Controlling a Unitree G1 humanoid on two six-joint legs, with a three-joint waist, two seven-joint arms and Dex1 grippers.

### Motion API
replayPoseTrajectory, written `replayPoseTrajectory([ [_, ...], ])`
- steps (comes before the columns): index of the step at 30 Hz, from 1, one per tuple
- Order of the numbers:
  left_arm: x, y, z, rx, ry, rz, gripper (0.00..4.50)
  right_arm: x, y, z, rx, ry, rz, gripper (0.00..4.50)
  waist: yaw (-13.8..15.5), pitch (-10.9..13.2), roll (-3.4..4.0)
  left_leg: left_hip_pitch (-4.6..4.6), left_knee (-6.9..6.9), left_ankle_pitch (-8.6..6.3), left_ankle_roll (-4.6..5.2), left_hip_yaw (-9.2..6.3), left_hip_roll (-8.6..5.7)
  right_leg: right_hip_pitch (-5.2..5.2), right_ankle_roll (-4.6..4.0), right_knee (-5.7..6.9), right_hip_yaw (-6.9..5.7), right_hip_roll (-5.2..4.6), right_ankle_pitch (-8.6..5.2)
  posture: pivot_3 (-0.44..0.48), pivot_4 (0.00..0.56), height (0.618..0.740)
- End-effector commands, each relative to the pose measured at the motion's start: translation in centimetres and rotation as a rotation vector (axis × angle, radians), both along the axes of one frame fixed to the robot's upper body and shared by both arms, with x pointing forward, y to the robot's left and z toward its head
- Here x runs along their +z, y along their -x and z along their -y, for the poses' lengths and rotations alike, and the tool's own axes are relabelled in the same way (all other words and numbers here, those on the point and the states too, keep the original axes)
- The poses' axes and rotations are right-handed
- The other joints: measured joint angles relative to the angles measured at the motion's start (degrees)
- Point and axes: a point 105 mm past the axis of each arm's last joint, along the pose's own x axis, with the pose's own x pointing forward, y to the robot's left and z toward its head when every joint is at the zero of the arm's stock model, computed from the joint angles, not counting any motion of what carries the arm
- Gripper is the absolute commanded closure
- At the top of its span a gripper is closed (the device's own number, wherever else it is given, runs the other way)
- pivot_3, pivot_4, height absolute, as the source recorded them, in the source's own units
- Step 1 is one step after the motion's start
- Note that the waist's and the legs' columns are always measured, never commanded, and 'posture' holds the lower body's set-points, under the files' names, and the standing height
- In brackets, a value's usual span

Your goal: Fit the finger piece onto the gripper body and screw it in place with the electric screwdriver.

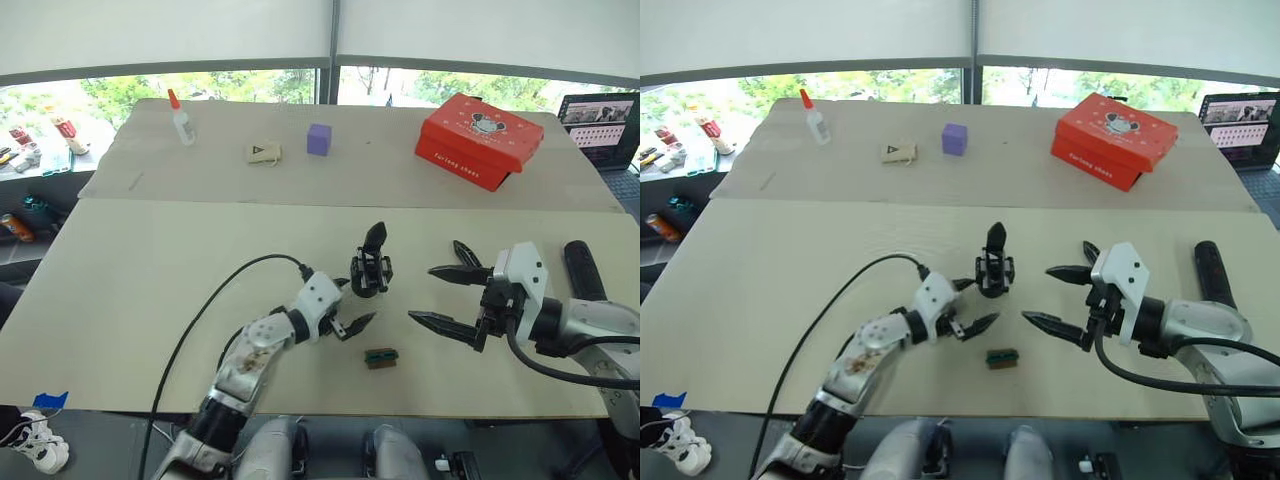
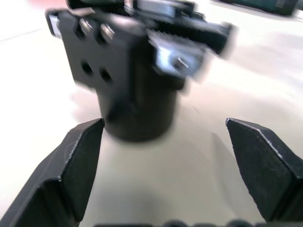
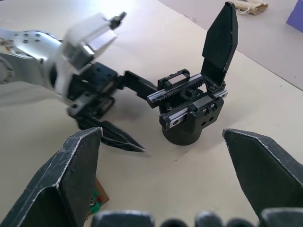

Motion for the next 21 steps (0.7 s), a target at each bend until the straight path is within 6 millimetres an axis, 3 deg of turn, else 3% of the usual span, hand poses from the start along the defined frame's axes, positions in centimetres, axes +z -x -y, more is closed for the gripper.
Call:
replayPoseTrajectory([
  [1,1.0,1.1,-1.6,-0.030,0.022,-0.015,0.06,1.2,-0.3,0.5,0.008,0.015,0.052,0.00,-0.05,-0.01,0.02,0.00,0.00,0.00,0.00,0.00,0.01,-0.01,0.00,0.00,0.01,0.00,0.00,0.000,0.150,0.740],
  [5,1.5,3.5,-5.6,-0.092,-0.029,-0.040,0.06,1.5,-0.9,1.5,0.007,0.039,0.051,0.00,-0.46,-0.03,0.06,0.01,-0.02,-0.01,-0.01,-0.01,0.03,-0.04,-0.02,0.01,0.02,0.01,-0.01,0.000,0.150,0.740],
  [8,2.8,5.2,-6.9,-0.157,-0.029,-0.055,0.06,1.7,-1.1,2.2,0.008,0.061,0.052,0.00,-0.52,-0.02,0.08,0.01,-0.06,0.00,-0.01,-0.01,0.03,-0.05,-0.02,-0.01,0.02,0.00,-0.02,0.000,0.150,0.740],
  [12,7.0,7.1,-9.9,-0.258,-0.047,-0.137,0.06,3.3,-1.4,3.7,-0.019,0.057,0.024,0.00,-0.53,0.01,0.06,0.00,-0.02,-0.01,-0.02,-0.04,0.04,-0.03,-0.02,-0.01,0.02,-0.01,-0.02,0.000,0.150,0.740],
  [17,12.3,6.8,-11.6,-0.364,-0.174,-0.100,0.06,4.6,-3.2,6.4,-0.152,0.159,-0.056,0.00,-0.58,0.05,0.20,0.03,0.00,0.00,-0.02,-0.04,0.02,-0.01,-0.03,-0.01,0.01,0.00,-0.04,0.000,0.150,0.740],
  [21,16.0,5.2,-10.7,-0.405,-0.159,-0.029,0.06,5.5,-5.4,7.9,-0.258,0.264,-0.151,0.00,-1.24,0.05,0.22,0.05,-0.04,0.00,-0.02,0.03,-0.02,-0.03,0.00,0.00,0.05,0.06,-0.06,0.000,0.150,0.740],
])
